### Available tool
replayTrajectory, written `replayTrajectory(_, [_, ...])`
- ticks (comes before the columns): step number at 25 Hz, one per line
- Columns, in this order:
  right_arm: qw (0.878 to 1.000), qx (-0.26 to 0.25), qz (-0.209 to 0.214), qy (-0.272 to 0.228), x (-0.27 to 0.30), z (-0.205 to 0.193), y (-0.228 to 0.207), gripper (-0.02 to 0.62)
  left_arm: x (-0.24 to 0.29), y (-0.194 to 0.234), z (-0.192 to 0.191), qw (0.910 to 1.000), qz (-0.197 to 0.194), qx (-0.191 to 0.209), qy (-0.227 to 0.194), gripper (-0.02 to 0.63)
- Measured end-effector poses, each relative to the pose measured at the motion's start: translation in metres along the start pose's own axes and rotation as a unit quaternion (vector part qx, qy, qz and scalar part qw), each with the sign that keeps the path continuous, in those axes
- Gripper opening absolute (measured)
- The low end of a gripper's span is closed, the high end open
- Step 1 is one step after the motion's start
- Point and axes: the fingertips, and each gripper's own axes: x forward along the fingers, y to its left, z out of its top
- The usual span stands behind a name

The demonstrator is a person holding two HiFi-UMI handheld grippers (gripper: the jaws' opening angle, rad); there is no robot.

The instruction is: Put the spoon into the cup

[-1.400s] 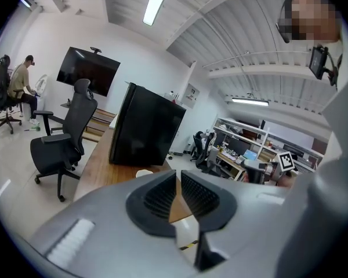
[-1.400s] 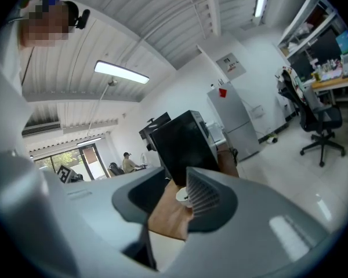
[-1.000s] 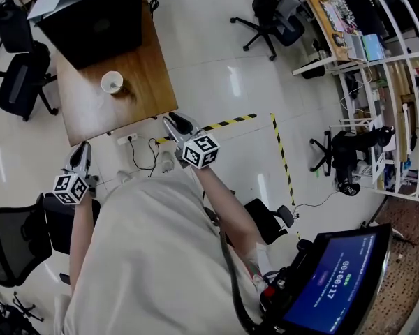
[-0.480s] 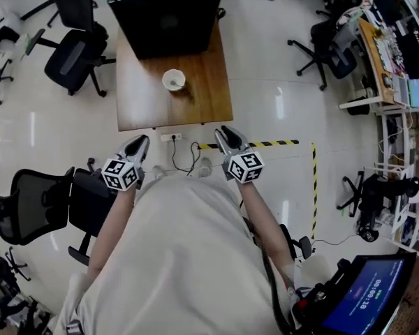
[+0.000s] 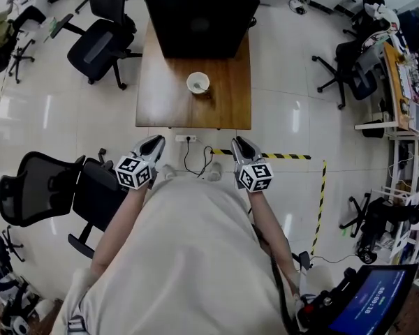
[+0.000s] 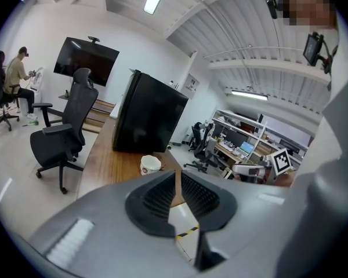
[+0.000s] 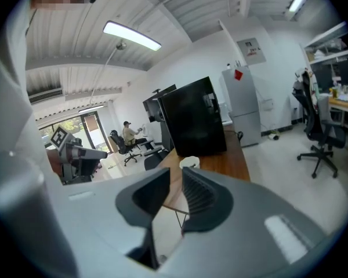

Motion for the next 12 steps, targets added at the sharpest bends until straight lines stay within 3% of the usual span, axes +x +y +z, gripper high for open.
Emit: replayTrajectory(12, [1.0, -0.026, -0.009, 0.009, -0.0004, -0.0033, -0.003, 0.036, 0.0045, -0.0071, -0.0048, 0.9999, -0.002, 0.008, 0.012, 0.029])
